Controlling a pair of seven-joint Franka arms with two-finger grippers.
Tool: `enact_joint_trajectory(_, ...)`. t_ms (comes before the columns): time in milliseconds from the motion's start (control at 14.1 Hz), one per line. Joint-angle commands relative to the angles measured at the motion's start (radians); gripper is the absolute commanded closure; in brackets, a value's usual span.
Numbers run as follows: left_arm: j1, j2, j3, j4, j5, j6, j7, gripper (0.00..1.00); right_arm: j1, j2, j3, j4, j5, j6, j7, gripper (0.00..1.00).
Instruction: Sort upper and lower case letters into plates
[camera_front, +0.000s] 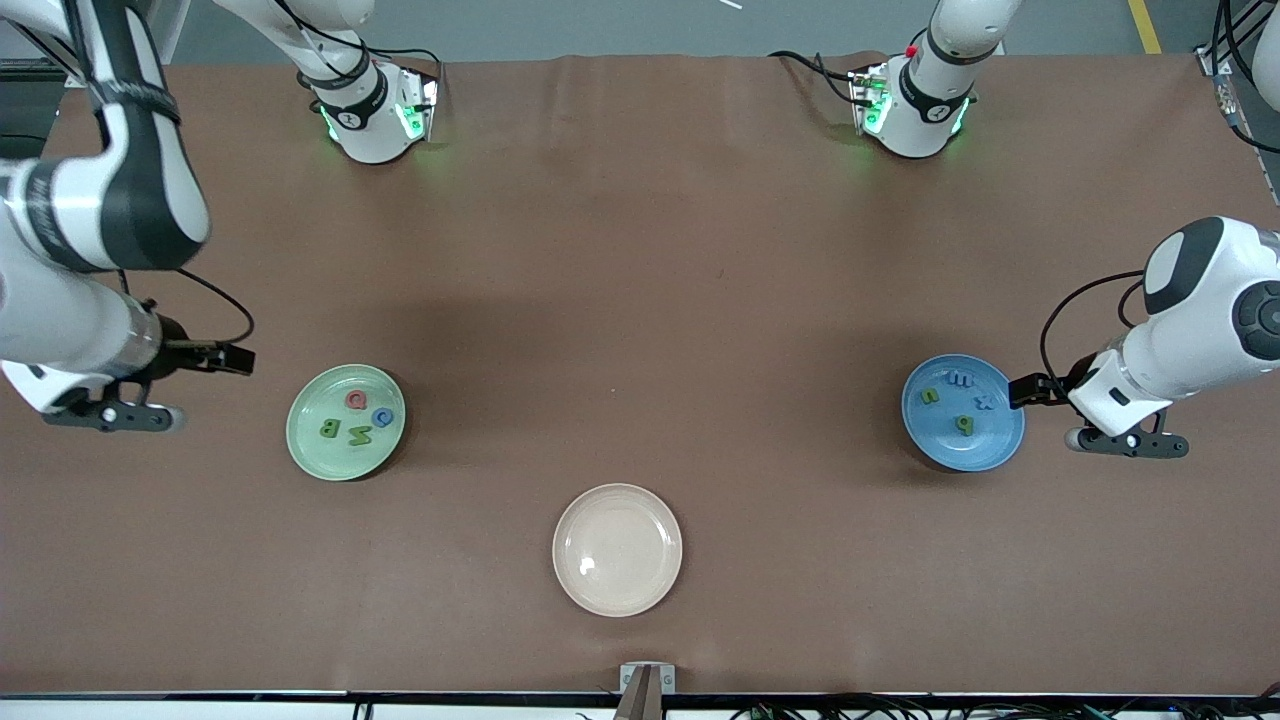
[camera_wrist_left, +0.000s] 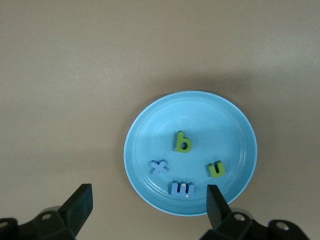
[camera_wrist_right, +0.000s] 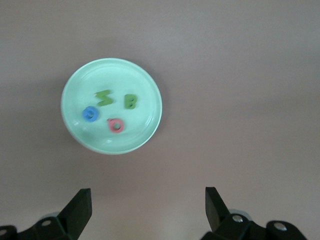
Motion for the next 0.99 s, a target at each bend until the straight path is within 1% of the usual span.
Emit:
enact_joint_trajectory(0,0.009,-0.005,0.004,0.007,-0.011,-0.016,0.035,0.01,-0.053,0.001,0.014,0.108,0.081,-0.100,-0.056,0.00)
enact_joint_trajectory(142,0.003,-0.020,0.038,0.008,-0.015,-0.015,0.067,0.01,-0.055,0.006,0.012,0.152,0.082,-0.104,-0.091,0.00)
enact_joint_trajectory(213,-0.008,-0.043,0.056,0.008,-0.029,-0.013,0.084,0.01,-0.057,0.010,0.012,0.172,0.082,-0.104,-0.090,0.00)
enact_joint_trajectory(355,-0.058,-0.112,0.140,0.010,-0.120,-0.007,0.151,0.01,-0.055,0.010,0.012,0.191,0.076,-0.111,-0.088,0.00)
enact_joint_trajectory(426,-0.091,-0.164,0.191,0.010,-0.194,-0.001,0.206,0.01,-0.058,0.010,0.012,0.204,0.076,-0.114,-0.091,0.00)
enact_joint_trajectory(639,-0.274,-0.308,0.407,0.016,-0.401,0.001,0.312,0.01,-0.052,0.017,0.012,0.206,0.082,-0.111,-0.077,0.00)
enact_joint_trajectory(781,-0.437,-0.392,0.585,0.019,-0.534,0.001,0.368,0.01,-0.046,0.015,0.012,0.182,0.078,-0.114,-0.080,0.00)
enact_joint_trajectory(923,-0.583,-0.462,0.749,0.017,-0.627,-0.001,0.418,0.01,-0.049,0.014,0.014,0.183,0.081,-0.113,-0.080,0.00)
